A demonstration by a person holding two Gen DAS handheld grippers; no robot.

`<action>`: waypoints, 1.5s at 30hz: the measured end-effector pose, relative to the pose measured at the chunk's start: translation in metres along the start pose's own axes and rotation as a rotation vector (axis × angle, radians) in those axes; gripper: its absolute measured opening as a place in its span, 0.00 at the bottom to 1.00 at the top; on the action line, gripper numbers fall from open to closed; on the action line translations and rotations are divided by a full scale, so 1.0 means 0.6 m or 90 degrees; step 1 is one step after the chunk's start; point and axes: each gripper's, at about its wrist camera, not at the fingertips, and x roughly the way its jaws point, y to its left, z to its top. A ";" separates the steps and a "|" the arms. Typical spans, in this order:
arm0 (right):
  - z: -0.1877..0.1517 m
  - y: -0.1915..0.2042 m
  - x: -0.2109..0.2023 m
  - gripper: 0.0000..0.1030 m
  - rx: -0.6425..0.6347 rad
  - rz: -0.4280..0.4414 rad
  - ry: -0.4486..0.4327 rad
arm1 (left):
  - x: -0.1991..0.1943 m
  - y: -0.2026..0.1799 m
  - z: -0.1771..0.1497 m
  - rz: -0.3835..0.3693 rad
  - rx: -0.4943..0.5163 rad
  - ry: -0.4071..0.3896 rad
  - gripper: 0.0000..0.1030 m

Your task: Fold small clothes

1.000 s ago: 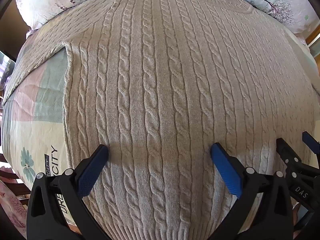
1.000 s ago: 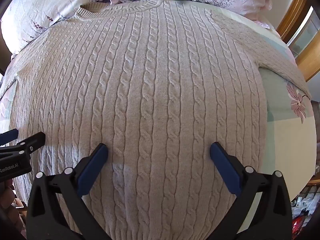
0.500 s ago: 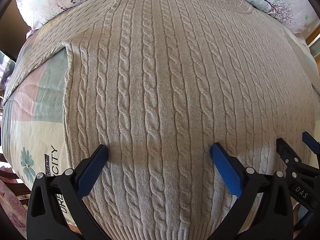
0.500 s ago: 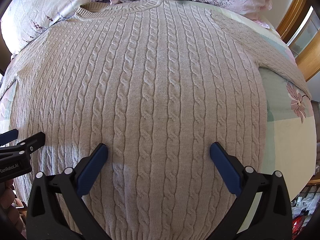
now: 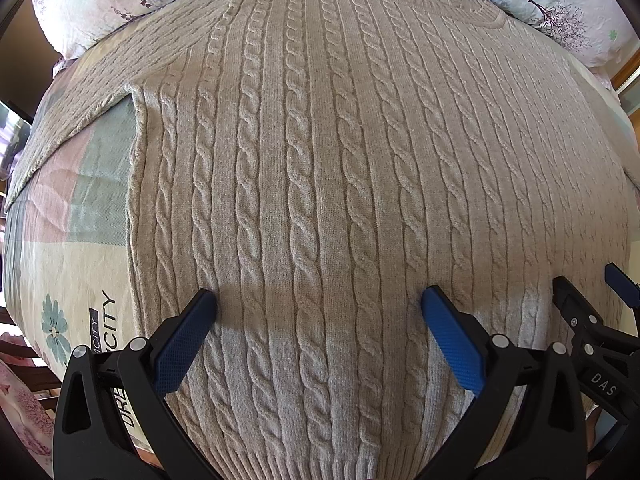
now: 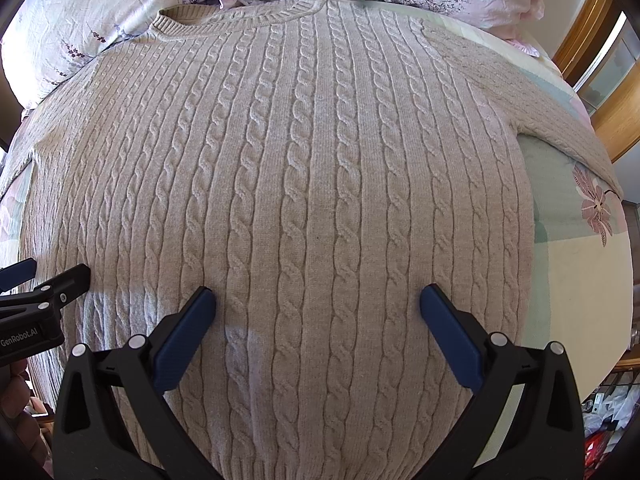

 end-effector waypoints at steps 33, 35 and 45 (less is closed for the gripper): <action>-0.002 0.000 -0.001 0.98 0.000 0.000 0.001 | 0.000 0.000 0.000 0.000 0.000 0.002 0.99; -0.002 0.000 -0.001 0.98 -0.001 0.000 0.003 | 0.000 0.000 0.002 0.000 0.000 0.004 0.99; -0.006 -0.006 -0.003 0.98 -0.043 0.027 -0.017 | 0.007 0.000 0.015 -0.001 0.004 0.014 0.99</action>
